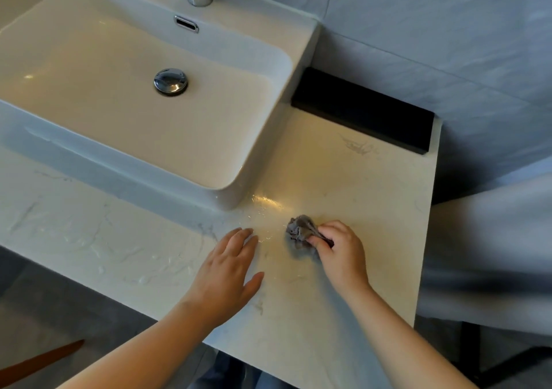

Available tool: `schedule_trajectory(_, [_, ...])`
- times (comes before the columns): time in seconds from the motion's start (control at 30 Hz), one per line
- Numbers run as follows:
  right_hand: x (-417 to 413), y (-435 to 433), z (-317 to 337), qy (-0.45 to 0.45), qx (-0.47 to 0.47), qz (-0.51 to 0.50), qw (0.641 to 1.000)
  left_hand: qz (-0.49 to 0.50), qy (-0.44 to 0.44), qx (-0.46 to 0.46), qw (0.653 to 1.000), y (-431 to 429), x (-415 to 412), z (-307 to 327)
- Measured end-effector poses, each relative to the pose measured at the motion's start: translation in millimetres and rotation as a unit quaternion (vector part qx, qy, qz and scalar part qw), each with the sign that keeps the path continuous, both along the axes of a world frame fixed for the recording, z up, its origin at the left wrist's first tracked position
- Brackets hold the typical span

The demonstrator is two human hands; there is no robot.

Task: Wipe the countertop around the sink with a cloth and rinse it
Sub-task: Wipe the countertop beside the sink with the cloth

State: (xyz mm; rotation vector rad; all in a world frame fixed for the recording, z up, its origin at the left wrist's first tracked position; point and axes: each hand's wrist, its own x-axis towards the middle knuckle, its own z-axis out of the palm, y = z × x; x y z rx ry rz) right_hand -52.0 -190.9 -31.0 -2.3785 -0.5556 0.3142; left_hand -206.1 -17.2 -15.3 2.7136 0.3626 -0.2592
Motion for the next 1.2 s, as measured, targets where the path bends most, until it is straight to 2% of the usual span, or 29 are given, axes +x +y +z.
schedule_trajectory(0.23, [65, -20, 42, -0.064, 0.023, -0.056, 0.996, -0.031, -0.005, -0.015, 0.999, -14, 19, -2])
schedule_trajectory(0.43, [130, -34, 7, -0.074, -0.024, -0.096, 0.992, -0.04, 0.014, 0.006, 0.999, -18, 25, -7])
schedule_trajectory(0.6, [106, -28, -13, -0.095, -0.032, -0.155, 0.983, -0.047, 0.015, 0.028, 0.998, -19, 29, -9])
schedule_trajectory(0.87, [27, -48, -18, -0.107, -0.008, -0.108, 0.988, -0.042, 0.025, 0.033, 0.998, -21, 29, -2])
schedule_trajectory(0.97, [7, -53, -13, -0.082, -0.005, -0.096, 0.992, -0.034, 0.02, 0.031, 0.999, -23, 31, 0])
schedule_trajectory(1.1, [2, -64, 3, -0.002, 0.026, -0.067, 0.997, -0.024, 0.032, 0.02, 0.999, -25, 37, 6])
schedule_trajectory(1.2, [29, -79, 25, -0.043, 0.048, -0.081, 0.995, -0.009, 0.046, 0.02, 0.999, -30, 51, 15])
